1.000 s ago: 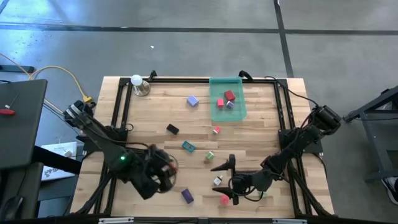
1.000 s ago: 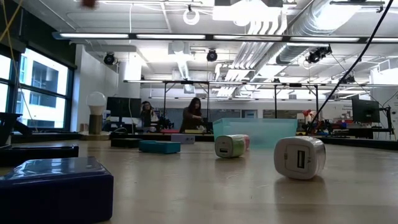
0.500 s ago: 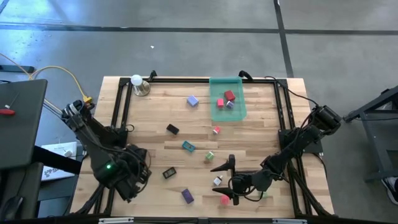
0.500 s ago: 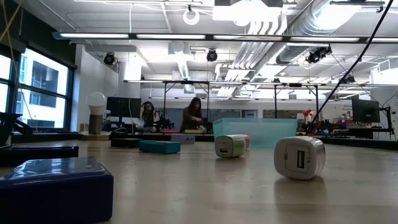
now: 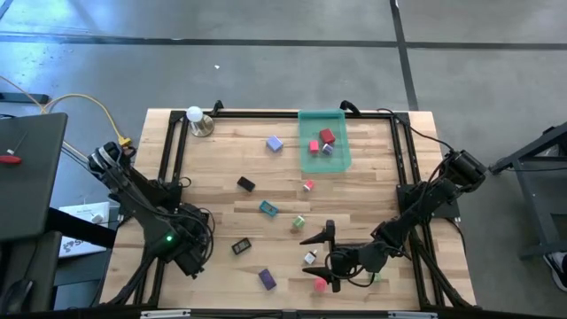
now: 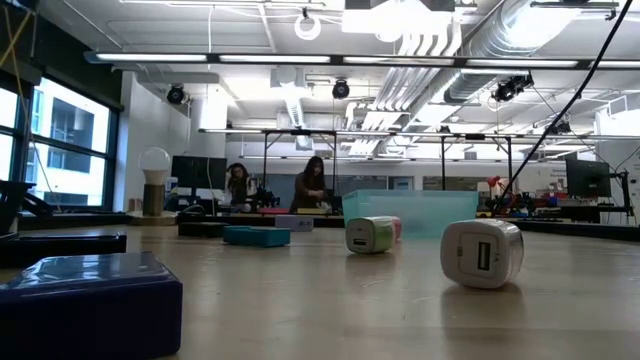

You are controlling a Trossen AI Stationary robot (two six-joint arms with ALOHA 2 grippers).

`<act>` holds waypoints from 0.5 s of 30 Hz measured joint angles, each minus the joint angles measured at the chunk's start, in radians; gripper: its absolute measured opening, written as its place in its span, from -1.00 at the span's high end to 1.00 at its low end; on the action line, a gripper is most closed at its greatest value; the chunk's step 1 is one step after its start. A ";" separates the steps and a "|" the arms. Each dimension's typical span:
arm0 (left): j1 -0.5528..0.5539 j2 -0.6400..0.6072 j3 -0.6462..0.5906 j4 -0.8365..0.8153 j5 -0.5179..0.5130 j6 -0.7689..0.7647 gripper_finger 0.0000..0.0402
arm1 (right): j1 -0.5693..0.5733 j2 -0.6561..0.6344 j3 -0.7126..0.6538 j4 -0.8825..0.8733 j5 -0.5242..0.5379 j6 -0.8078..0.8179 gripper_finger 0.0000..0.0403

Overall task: Pick & Place Office items
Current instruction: Put the red digital timer into the black bin

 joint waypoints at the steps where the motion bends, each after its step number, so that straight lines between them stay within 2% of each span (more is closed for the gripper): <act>1: 0.005 0.000 -0.011 0.021 0.001 0.011 0.25 | 0.000 0.000 0.000 0.000 0.000 0.000 -0.67; 10: 0.040 -0.001 -0.052 0.154 0.024 0.028 0.25 | 0.000 0.000 0.000 0.000 -0.002 0.003 -0.67; 15: 0.025 0.000 -0.081 0.227 0.027 -0.070 0.25 | 0.000 0.000 0.000 -0.001 -0.050 0.023 -0.67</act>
